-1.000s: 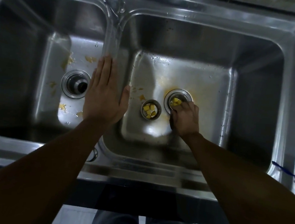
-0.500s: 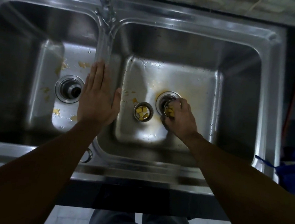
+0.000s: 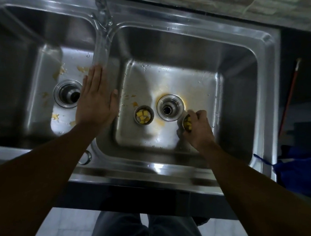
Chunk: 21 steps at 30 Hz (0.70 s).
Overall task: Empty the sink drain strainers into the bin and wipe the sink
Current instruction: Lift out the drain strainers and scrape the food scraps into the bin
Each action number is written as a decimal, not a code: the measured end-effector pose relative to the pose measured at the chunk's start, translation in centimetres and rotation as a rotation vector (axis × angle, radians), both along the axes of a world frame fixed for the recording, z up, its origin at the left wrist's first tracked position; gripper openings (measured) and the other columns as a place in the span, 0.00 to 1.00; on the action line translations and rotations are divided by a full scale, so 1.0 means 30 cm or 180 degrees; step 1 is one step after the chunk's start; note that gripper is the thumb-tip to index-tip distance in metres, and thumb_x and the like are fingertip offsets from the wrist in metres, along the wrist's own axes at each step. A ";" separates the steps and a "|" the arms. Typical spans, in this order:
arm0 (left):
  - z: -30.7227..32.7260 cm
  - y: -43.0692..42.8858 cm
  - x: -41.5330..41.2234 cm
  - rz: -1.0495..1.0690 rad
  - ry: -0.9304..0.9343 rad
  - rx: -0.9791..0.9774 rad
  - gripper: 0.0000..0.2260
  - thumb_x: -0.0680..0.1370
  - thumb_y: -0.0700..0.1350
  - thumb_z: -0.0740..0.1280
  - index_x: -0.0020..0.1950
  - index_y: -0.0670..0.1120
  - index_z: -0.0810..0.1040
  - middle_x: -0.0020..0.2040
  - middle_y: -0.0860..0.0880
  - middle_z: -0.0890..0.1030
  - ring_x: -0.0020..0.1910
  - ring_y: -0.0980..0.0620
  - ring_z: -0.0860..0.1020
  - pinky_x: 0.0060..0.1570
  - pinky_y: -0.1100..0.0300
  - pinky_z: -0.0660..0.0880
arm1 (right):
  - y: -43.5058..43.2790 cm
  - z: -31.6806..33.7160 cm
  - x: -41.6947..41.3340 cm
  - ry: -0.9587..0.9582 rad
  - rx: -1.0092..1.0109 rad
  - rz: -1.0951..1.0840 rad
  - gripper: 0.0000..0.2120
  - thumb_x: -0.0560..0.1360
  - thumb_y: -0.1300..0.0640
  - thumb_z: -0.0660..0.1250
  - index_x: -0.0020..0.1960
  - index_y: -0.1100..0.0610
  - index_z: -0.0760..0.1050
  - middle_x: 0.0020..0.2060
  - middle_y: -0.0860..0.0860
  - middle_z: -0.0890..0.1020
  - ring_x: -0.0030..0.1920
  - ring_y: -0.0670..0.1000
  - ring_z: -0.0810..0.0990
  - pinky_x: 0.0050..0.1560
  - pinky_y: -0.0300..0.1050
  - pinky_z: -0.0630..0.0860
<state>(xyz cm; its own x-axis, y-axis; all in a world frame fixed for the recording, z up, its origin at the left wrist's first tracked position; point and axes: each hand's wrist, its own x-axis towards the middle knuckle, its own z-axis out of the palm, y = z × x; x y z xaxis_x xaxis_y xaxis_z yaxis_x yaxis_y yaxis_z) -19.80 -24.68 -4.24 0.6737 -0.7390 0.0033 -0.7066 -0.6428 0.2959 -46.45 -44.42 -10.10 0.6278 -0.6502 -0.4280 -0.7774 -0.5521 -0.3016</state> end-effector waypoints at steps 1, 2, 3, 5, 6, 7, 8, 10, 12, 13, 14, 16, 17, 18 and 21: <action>-0.005 0.000 0.001 0.0013 -0.0007 -0.0012 0.30 0.84 0.53 0.51 0.82 0.40 0.50 0.82 0.40 0.53 0.82 0.44 0.49 0.81 0.46 0.51 | -0.004 -0.006 -0.004 0.0020 -0.0014 0.0008 0.39 0.70 0.46 0.75 0.75 0.53 0.62 0.67 0.56 0.64 0.64 0.58 0.72 0.63 0.51 0.77; -0.009 0.001 0.002 0.0024 -0.0016 -0.0012 0.30 0.84 0.53 0.51 0.82 0.40 0.50 0.82 0.40 0.53 0.82 0.44 0.49 0.81 0.46 0.51 | -0.005 -0.013 -0.006 0.0038 -0.0021 0.0020 0.39 0.70 0.46 0.75 0.75 0.54 0.62 0.67 0.57 0.64 0.64 0.58 0.71 0.64 0.51 0.77; -0.015 0.002 0.003 0.0027 -0.0029 -0.0012 0.30 0.84 0.53 0.50 0.82 0.40 0.50 0.83 0.40 0.52 0.83 0.45 0.49 0.81 0.47 0.51 | -0.006 -0.021 -0.008 0.0050 -0.0018 0.0025 0.39 0.70 0.46 0.75 0.75 0.54 0.62 0.67 0.57 0.64 0.64 0.58 0.71 0.64 0.51 0.76; -0.024 0.004 0.006 0.0021 -0.0066 -0.0029 0.29 0.85 0.54 0.50 0.82 0.41 0.49 0.83 0.41 0.52 0.83 0.45 0.49 0.81 0.48 0.50 | -0.005 -0.035 -0.008 0.0056 0.0022 0.0029 0.38 0.70 0.47 0.76 0.74 0.53 0.62 0.67 0.57 0.64 0.65 0.58 0.70 0.64 0.51 0.76; -0.028 0.005 0.009 0.0015 -0.0078 -0.0038 0.29 0.85 0.54 0.50 0.82 0.41 0.49 0.83 0.41 0.52 0.83 0.46 0.49 0.81 0.48 0.50 | -0.005 -0.041 -0.008 0.0044 0.0056 0.0034 0.38 0.70 0.48 0.76 0.74 0.52 0.62 0.68 0.56 0.64 0.65 0.57 0.69 0.64 0.51 0.76; -0.032 0.006 0.011 0.0008 -0.0086 -0.0048 0.29 0.85 0.54 0.50 0.82 0.42 0.49 0.83 0.41 0.52 0.83 0.46 0.49 0.81 0.48 0.50 | -0.006 -0.047 -0.009 0.0026 0.0099 0.0039 0.37 0.70 0.49 0.76 0.73 0.52 0.62 0.68 0.55 0.64 0.65 0.57 0.69 0.63 0.51 0.76; -0.036 0.007 0.013 -0.0001 -0.0099 -0.0068 0.29 0.85 0.54 0.50 0.82 0.42 0.49 0.83 0.41 0.52 0.83 0.46 0.49 0.81 0.48 0.50 | -0.007 -0.051 -0.009 0.0007 0.0152 0.0044 0.37 0.70 0.50 0.76 0.73 0.51 0.63 0.68 0.54 0.65 0.65 0.57 0.69 0.63 0.51 0.76; -0.043 0.008 0.015 -0.0023 -0.0129 -0.0126 0.29 0.85 0.54 0.50 0.82 0.42 0.50 0.82 0.41 0.53 0.82 0.45 0.49 0.81 0.48 0.51 | -0.009 -0.057 -0.006 -0.0033 0.0254 0.0021 0.36 0.70 0.53 0.77 0.73 0.51 0.63 0.69 0.53 0.66 0.66 0.56 0.69 0.64 0.51 0.76; -0.048 0.010 0.015 -0.0017 -0.0134 -0.0149 0.29 0.85 0.54 0.50 0.82 0.42 0.51 0.82 0.41 0.53 0.82 0.45 0.50 0.81 0.49 0.50 | -0.012 -0.057 -0.001 -0.0052 0.0329 -0.0029 0.36 0.70 0.55 0.77 0.73 0.51 0.64 0.69 0.52 0.67 0.68 0.56 0.68 0.65 0.52 0.75; -0.048 0.012 0.015 -0.0015 -0.0140 -0.0139 0.29 0.85 0.54 0.50 0.82 0.42 0.51 0.82 0.41 0.53 0.82 0.45 0.49 0.81 0.49 0.50 | -0.014 -0.055 0.000 -0.0037 0.0365 -0.0043 0.37 0.70 0.55 0.77 0.73 0.52 0.63 0.70 0.52 0.67 0.70 0.56 0.68 0.67 0.53 0.74; -0.048 0.011 0.015 -0.0021 -0.0147 -0.0124 0.28 0.85 0.54 0.50 0.82 0.42 0.50 0.82 0.41 0.53 0.83 0.46 0.49 0.81 0.49 0.50 | -0.016 -0.049 0.001 -0.0001 0.0400 -0.0052 0.39 0.70 0.54 0.78 0.75 0.52 0.62 0.72 0.53 0.65 0.72 0.57 0.66 0.70 0.53 0.71; -0.043 0.008 0.018 -0.0033 -0.0118 -0.0103 0.28 0.85 0.53 0.50 0.82 0.42 0.50 0.82 0.41 0.53 0.83 0.45 0.49 0.81 0.48 0.49 | -0.017 -0.029 -0.004 0.0061 0.0498 -0.0058 0.45 0.72 0.48 0.77 0.79 0.54 0.54 0.78 0.54 0.59 0.79 0.59 0.55 0.78 0.55 0.59; -0.038 0.008 0.018 -0.0037 -0.0073 -0.0098 0.28 0.85 0.52 0.50 0.82 0.41 0.51 0.82 0.40 0.53 0.82 0.45 0.49 0.81 0.49 0.49 | -0.013 -0.017 -0.008 0.0039 0.0520 -0.0057 0.46 0.73 0.45 0.74 0.81 0.54 0.51 0.80 0.53 0.55 0.81 0.58 0.49 0.80 0.55 0.53; -0.032 0.009 0.017 -0.0048 -0.0016 -0.0089 0.28 0.84 0.50 0.52 0.82 0.41 0.51 0.82 0.40 0.54 0.82 0.45 0.49 0.81 0.49 0.49 | -0.007 -0.003 -0.015 -0.0004 0.0487 -0.0045 0.44 0.76 0.42 0.70 0.81 0.54 0.50 0.81 0.52 0.52 0.82 0.56 0.46 0.81 0.54 0.49; -0.002 0.022 0.026 -0.0188 0.0177 0.0034 0.28 0.84 0.45 0.56 0.81 0.38 0.51 0.82 0.38 0.53 0.82 0.42 0.49 0.81 0.49 0.47 | 0.014 0.047 -0.051 -0.0087 0.0270 0.0023 0.31 0.82 0.47 0.60 0.81 0.52 0.54 0.81 0.51 0.54 0.82 0.54 0.48 0.80 0.52 0.48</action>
<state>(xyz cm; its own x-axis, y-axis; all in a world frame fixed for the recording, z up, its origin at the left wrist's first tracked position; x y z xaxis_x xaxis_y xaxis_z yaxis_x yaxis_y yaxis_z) -19.02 -24.02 -4.29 0.6277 -0.7773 -0.0411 -0.7261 -0.6037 0.3291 -47.98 -44.01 -8.69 0.6445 -0.6077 -0.4640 -0.7643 -0.5292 -0.3686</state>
